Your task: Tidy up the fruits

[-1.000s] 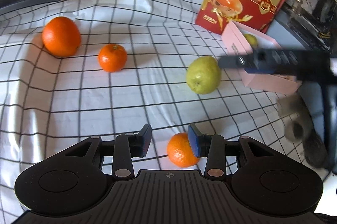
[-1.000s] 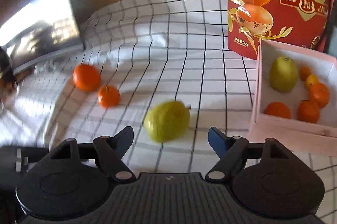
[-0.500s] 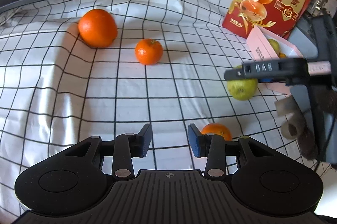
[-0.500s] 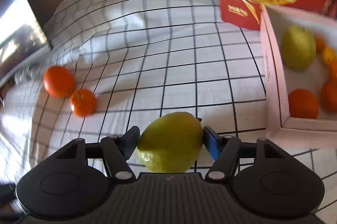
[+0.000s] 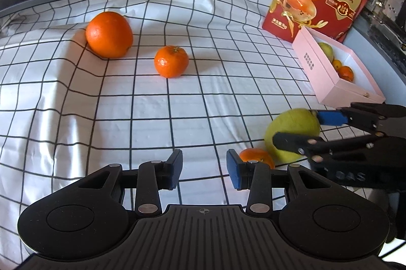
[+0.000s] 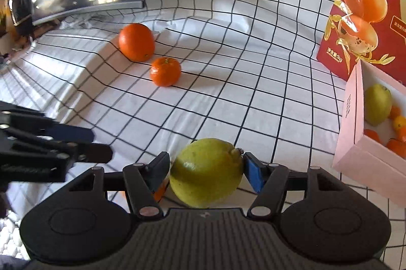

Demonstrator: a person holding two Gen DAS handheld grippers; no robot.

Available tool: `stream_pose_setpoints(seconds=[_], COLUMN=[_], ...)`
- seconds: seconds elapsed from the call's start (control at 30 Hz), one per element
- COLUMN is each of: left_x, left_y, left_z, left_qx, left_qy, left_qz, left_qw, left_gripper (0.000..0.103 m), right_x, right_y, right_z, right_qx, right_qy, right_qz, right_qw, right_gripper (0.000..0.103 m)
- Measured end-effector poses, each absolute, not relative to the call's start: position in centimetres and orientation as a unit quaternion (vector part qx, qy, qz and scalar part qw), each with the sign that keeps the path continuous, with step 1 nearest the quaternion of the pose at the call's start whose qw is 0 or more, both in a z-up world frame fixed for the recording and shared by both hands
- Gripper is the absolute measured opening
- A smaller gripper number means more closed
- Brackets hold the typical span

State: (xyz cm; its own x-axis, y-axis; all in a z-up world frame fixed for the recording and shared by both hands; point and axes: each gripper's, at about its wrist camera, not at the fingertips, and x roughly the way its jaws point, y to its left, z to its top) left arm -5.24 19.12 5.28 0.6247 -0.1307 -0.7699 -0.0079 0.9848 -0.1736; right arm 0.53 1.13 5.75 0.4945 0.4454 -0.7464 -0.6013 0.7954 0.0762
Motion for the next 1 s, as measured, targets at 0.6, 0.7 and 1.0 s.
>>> stream_pose_setpoints(seconds=[0.6, 0.7, 1.0], left_x=[-4.2, -4.1, -4.0], left_y=[16.8, 16.0, 16.7], left_z=[6.1, 6.2, 5.9], left_qx=[-0.068, -0.062, -0.057], left_qy=[0.418, 0.416, 0.424], left_qz=[-0.077, -0.093, -0.077], left_qw=[0.903, 0.903, 0.9], left_gripper=[0.042, 0.042, 0.042], right_x=[-3.2, -3.4, -2.6], right_y=[-1.1, -1.1, -2.3], right_z=[6.8, 6.3, 3.5], right_qx=[-0.082, -0.09, -0.063], right_qy=[0.397, 0.399, 0.445], right_qz=[0.336, 0.329, 0.322], right_qw=[0.85, 0.851, 0.833], right_gripper=[0.068, 0.07, 0.07])
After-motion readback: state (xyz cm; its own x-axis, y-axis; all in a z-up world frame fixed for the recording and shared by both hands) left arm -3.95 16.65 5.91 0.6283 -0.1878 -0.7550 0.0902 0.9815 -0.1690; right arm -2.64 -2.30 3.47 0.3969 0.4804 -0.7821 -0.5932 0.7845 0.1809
